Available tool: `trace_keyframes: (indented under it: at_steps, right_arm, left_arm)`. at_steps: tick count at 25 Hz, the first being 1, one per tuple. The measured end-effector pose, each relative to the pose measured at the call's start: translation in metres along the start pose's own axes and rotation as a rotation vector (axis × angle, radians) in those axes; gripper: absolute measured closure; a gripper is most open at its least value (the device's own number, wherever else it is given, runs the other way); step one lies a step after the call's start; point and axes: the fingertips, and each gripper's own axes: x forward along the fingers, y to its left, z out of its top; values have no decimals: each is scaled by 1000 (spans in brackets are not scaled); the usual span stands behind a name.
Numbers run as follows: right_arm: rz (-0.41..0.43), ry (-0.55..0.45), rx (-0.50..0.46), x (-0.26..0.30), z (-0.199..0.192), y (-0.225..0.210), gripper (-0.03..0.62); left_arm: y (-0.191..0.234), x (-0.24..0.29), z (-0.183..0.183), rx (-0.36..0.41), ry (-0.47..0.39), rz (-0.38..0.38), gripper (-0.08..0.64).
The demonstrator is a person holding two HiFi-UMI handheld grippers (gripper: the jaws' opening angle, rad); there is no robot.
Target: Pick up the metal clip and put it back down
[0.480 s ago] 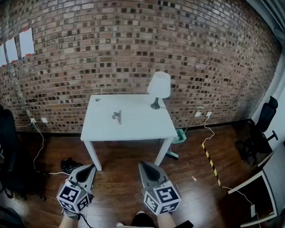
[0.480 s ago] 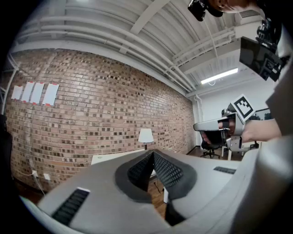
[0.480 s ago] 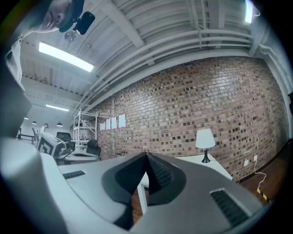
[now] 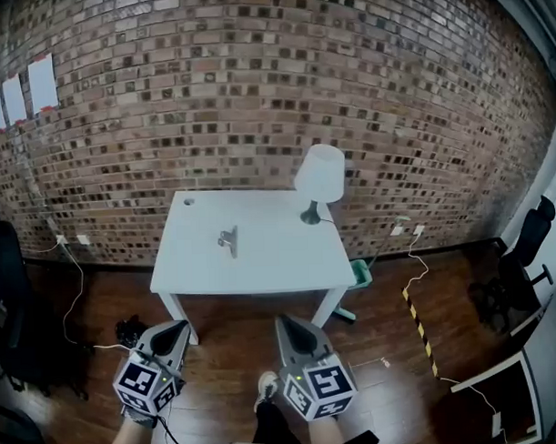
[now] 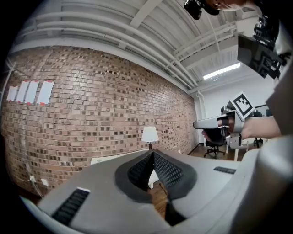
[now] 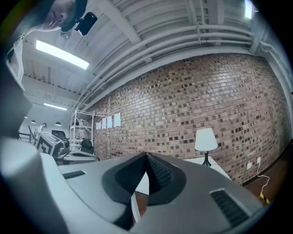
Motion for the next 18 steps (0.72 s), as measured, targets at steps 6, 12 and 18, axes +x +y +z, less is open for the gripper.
trace_keyframes:
  at_steps: [6, 12, 18]
  right_arm:
    - [17, 9, -15, 85, 3, -80, 612]
    - [55, 15, -17, 165, 19, -153, 612]
    - [98, 37, 6, 222, 17, -186, 612]
  left_arm:
    - [37, 109, 18, 18, -11, 21, 568]
    - [72, 206, 37, 15, -12, 60, 568]
    - [97, 259, 35, -58, 36, 68, 568]
